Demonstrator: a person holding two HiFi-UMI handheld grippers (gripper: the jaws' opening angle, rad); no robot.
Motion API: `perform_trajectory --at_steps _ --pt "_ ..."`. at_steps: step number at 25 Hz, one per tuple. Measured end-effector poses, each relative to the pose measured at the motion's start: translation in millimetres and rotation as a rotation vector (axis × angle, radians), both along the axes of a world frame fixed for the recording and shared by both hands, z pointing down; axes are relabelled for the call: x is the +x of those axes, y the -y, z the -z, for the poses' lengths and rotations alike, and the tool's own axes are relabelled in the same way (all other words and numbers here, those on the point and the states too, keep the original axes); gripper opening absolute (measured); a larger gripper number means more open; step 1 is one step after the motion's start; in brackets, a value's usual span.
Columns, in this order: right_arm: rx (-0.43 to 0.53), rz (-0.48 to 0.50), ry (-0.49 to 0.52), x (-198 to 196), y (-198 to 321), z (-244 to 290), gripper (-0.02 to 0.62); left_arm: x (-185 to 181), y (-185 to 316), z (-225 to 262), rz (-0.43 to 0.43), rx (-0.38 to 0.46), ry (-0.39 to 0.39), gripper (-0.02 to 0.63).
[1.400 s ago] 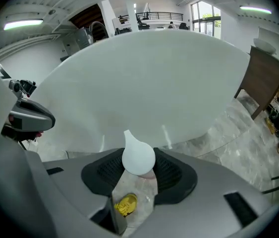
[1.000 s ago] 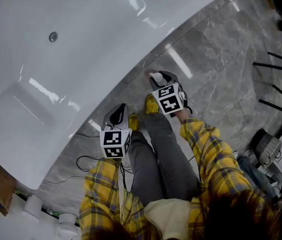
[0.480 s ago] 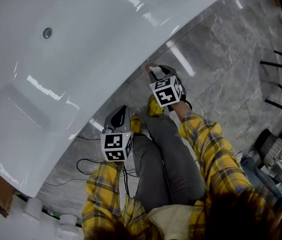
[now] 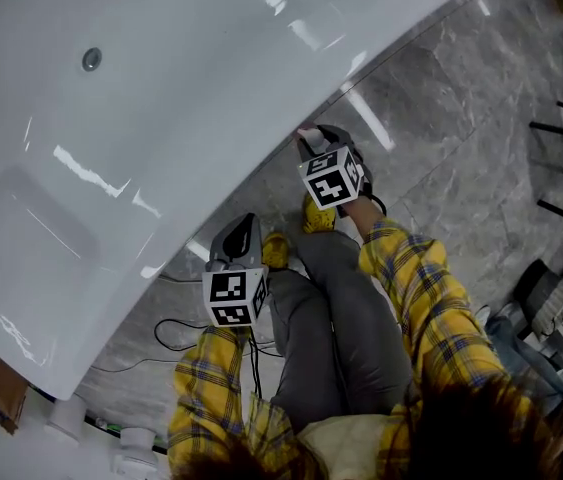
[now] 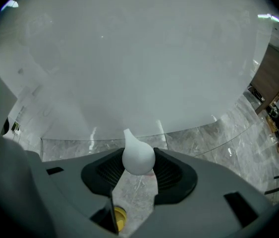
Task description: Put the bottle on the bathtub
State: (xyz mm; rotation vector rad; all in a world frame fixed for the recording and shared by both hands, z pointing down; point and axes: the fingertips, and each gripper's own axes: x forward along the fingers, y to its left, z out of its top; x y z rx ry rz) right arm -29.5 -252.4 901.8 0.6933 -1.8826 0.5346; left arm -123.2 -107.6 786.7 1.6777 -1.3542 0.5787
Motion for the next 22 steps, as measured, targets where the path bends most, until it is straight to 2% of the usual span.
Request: perform_trajectory --at_steps 15,22 --pt "0.047 0.066 0.016 -8.2 -5.0 -7.0 0.173 1.0 -3.0 -9.2 -0.014 0.006 -0.002 0.006" --pt "0.039 0.080 -0.003 -9.4 -8.4 -6.1 0.173 2.9 -4.9 -4.9 -0.044 0.005 0.008 0.008"
